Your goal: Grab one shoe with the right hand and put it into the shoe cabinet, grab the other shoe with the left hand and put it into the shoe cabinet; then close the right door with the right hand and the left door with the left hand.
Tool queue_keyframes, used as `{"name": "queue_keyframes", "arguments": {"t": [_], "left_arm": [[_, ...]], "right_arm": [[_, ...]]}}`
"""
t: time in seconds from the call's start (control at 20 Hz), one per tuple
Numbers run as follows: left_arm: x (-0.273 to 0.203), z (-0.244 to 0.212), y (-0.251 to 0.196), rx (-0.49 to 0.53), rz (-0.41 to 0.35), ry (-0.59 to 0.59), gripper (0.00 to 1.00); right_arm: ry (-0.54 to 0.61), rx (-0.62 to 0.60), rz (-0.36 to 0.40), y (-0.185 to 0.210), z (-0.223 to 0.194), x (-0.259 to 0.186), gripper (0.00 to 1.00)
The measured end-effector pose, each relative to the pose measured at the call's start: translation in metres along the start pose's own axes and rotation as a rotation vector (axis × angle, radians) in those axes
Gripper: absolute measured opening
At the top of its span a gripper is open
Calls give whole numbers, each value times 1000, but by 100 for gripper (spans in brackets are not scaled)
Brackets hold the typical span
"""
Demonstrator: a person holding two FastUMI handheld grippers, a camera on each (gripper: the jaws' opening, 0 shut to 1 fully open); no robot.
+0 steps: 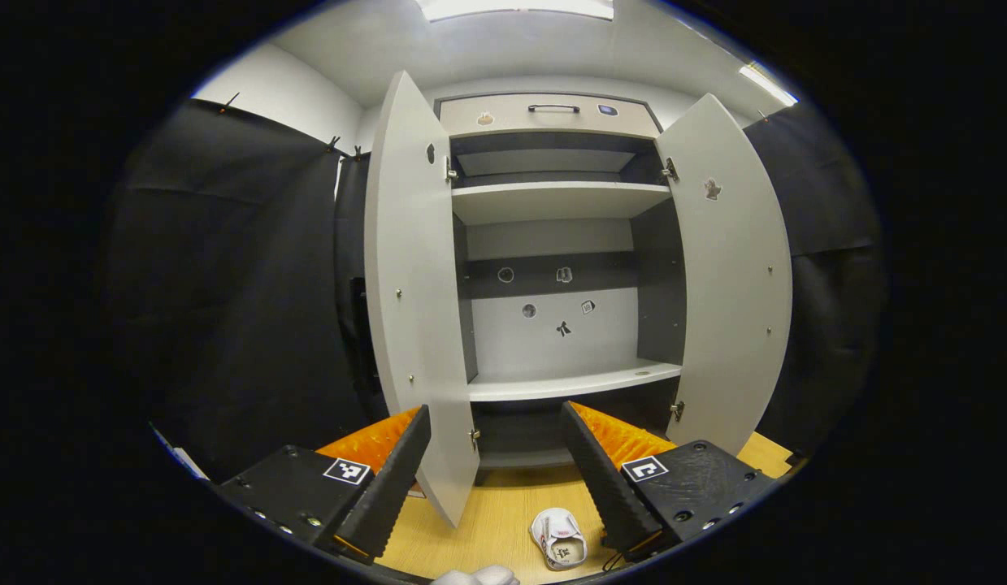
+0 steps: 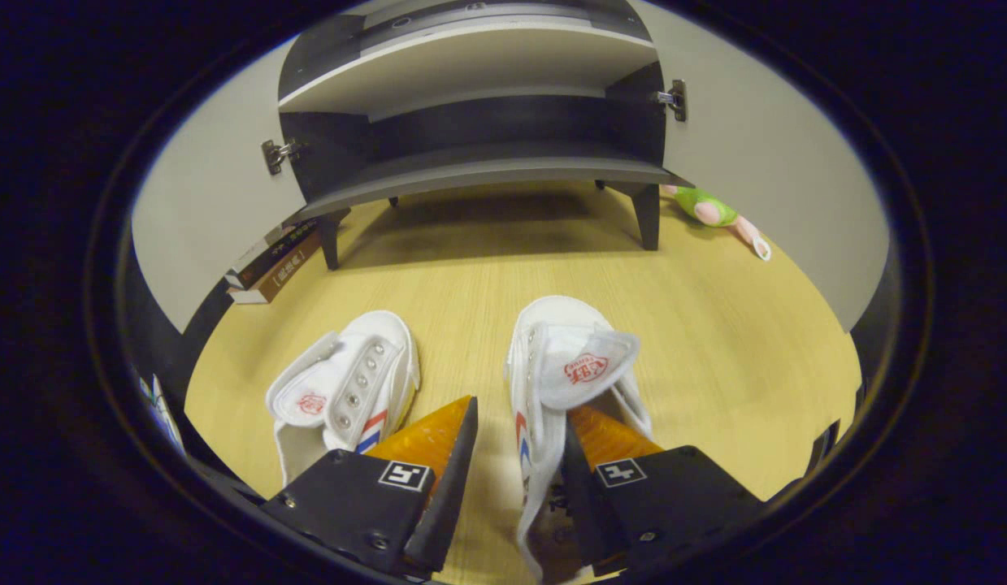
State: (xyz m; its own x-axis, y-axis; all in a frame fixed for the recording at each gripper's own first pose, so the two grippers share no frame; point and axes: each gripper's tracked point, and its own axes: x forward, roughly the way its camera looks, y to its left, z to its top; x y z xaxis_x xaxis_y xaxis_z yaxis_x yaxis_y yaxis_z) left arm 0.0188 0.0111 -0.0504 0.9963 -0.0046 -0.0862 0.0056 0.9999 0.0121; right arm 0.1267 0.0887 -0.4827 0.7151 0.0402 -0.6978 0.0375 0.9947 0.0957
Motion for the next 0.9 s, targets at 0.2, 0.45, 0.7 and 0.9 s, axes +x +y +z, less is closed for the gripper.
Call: {"name": "queue_keyframes", "arguments": {"t": [0.2,0.45,0.7,0.9], "left_arm": [[6,-4,-15,26,-30,18,96],[4,-7,-20,34,-30,29,96],[-1,-7,-17,36,-9,21,96],[-10,-6,-11,28,5,0,96]], "right_arm": [[-32,8,9,-1,4,11,31],[-8,65,77,-3,9,8,9],[-45,37,97,-4,26,-22,8],[-109,-17,121,1,57,-66,5]]}}
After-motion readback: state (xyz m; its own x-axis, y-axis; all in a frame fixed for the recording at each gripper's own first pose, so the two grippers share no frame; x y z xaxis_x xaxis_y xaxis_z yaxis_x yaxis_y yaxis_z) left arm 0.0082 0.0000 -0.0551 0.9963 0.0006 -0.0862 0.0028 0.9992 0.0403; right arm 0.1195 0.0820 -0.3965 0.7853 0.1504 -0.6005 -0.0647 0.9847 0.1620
